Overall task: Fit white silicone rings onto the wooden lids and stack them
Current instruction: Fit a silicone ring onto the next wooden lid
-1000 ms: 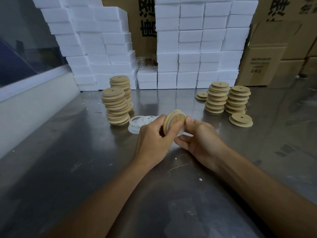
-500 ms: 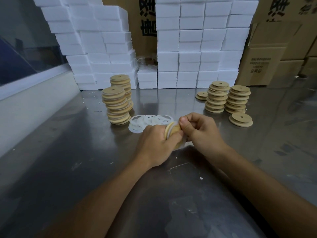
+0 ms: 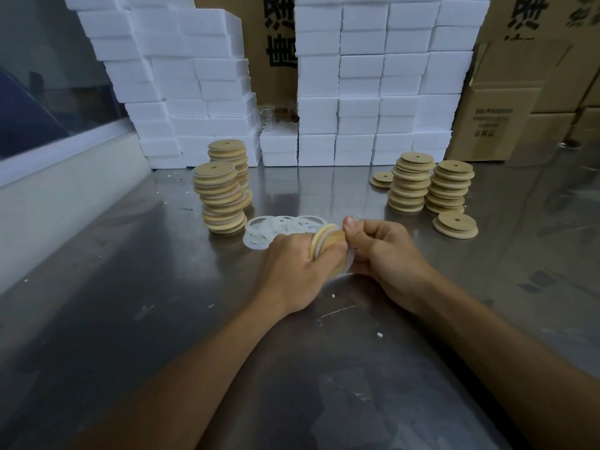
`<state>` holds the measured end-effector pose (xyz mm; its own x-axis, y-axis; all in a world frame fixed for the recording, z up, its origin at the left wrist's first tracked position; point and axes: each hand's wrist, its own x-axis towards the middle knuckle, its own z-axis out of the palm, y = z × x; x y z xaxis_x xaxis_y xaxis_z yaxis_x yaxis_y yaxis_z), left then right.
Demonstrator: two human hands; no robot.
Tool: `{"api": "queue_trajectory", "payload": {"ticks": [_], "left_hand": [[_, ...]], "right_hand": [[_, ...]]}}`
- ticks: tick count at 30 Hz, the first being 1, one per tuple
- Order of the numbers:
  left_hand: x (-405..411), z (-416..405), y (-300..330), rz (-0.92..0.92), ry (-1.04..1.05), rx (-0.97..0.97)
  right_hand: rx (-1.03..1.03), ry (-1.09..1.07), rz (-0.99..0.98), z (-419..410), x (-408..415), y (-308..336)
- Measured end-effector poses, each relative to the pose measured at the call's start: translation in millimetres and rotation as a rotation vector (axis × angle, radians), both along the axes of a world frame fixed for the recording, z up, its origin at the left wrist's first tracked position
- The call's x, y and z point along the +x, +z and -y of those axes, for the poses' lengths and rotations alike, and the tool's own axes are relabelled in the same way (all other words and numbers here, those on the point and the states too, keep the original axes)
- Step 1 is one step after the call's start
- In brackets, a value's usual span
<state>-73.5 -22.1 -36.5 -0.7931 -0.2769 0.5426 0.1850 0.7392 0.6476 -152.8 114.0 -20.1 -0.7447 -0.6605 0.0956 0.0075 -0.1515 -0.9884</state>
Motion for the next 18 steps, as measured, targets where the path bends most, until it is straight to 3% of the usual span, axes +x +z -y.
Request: {"api": "queue_trajectory", "payload": {"ticks": [18], "left_hand": [[-1.1, -1.3, 0.1, -0.102, 0.0, 0.062]], "right_hand": [[-0.012, -0.008, 0.115, 3.2, -1.4, -0.4]]}}
